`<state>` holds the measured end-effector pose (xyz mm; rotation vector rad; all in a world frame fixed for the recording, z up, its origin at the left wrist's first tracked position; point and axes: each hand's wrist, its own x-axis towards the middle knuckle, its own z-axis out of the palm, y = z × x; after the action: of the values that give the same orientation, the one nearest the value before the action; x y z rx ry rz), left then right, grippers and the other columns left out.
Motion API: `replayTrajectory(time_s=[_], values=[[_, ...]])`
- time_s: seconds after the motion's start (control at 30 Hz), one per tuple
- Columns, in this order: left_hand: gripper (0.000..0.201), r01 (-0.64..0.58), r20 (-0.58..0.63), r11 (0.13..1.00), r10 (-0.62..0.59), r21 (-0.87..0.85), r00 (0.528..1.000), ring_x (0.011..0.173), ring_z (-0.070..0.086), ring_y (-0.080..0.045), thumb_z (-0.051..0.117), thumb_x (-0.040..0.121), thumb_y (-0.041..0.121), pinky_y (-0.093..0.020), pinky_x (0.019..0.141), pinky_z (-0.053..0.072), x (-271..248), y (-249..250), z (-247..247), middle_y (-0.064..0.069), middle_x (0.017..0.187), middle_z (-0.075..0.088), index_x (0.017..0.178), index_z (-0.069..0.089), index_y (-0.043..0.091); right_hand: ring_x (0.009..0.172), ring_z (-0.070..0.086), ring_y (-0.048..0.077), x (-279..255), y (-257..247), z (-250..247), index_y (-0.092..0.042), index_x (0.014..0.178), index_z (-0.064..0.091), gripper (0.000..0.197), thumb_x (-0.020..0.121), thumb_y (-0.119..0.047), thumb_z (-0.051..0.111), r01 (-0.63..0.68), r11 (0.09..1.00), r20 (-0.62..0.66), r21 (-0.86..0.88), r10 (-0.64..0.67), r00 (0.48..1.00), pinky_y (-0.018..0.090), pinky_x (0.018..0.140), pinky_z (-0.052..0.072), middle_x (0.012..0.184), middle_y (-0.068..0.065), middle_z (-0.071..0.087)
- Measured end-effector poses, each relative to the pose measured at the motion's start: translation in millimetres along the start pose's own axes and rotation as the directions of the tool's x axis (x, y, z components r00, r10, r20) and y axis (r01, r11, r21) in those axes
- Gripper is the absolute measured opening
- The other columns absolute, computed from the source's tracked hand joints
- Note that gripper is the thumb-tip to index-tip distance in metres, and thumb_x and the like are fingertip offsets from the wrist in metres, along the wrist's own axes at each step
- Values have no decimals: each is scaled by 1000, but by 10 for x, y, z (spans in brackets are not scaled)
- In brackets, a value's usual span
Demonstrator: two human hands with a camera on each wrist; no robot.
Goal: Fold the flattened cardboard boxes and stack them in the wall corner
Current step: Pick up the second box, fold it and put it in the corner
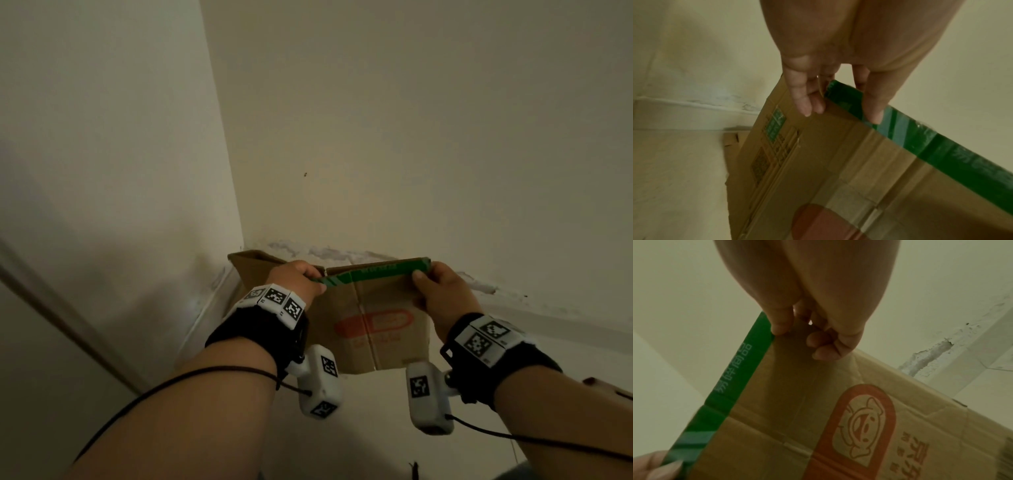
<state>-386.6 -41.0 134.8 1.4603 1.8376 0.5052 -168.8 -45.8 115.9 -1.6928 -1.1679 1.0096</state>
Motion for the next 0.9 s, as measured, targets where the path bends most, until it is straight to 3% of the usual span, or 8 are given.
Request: replayTrajectory(time_s=[0.13,0.23,0.33,0.47,0.57,0.63,0.7,0.9], values=[[22,-29,-54,999,30,18,998,90,53,-15,65,81,21,-23,78,40,52,-107,-40,-4,114,65,102,65,16,77,54,22,-46,2,18,-24,83,56,11,91,-30,52,9,999,80,-48,-5,997,44,76,51,84,5,58],[14,-84,-114,996,87,31,990,84,52,-14,66,80,18,-23,74,39,52,-166,-90,-5,111,66,93,67,17,71,53,21,-76,-8,-38,-21,94,56,31,91,-48,42,-10,980,152,-199,41,987,37,65,45,86,4,58],[6,-116,-136,991,124,70,983,86,52,-15,66,79,19,-24,74,39,23,-208,-131,-6,117,61,85,67,21,72,52,19,-124,-9,-50,-19,107,54,43,92,-53,32,-70,957,239,-282,141,961,34,65,44,92,-4,56],[8,-126,-132,987,138,96,982,101,57,-22,66,79,21,-25,81,41,5,-205,-167,-6,125,55,80,62,28,81,56,13,-151,-12,-4,-27,112,50,34,88,-51,47,12,928,359,-373,133,924,30,69,48,98,-8,57],[7,-151,-119,982,165,118,979,104,54,-20,65,80,21,-26,87,40,-12,-175,-168,-4,124,52,85,65,25,95,58,13,-146,-18,30,-36,109,50,57,62,-63,69,47,939,430,-341,111,896,29,75,48,112,-4,60],[9,-164,-110,977,179,135,978,105,52,-20,65,80,20,-27,92,41,-25,-159,-163,-4,123,50,88,66,23,106,60,20,-105,3,32,-42,105,51,82,34,-73,75,11,960,450,-278,121,885,41,91,50,118,-2,60],[9,-165,-106,977,179,134,978,110,52,-23,67,78,20,-33,100,43,-34,-141,-157,-5,124,50,83,63,27,110,58,22,-76,6,15,-42,109,49,96,23,-72,78,-41,978,481,-205,138,866,46,99,47,120,-2,58],[11,-178,-139,980,189,84,972,122,46,-24,69,76,11,-31,104,36,-60,-107,-65,-5,135,39,84,67,19,113,52,21,-147,-45,64,-28,139,31,81,73,-11,76,-69,964,587,-257,212,781,40,98,47,126,-3,51]])
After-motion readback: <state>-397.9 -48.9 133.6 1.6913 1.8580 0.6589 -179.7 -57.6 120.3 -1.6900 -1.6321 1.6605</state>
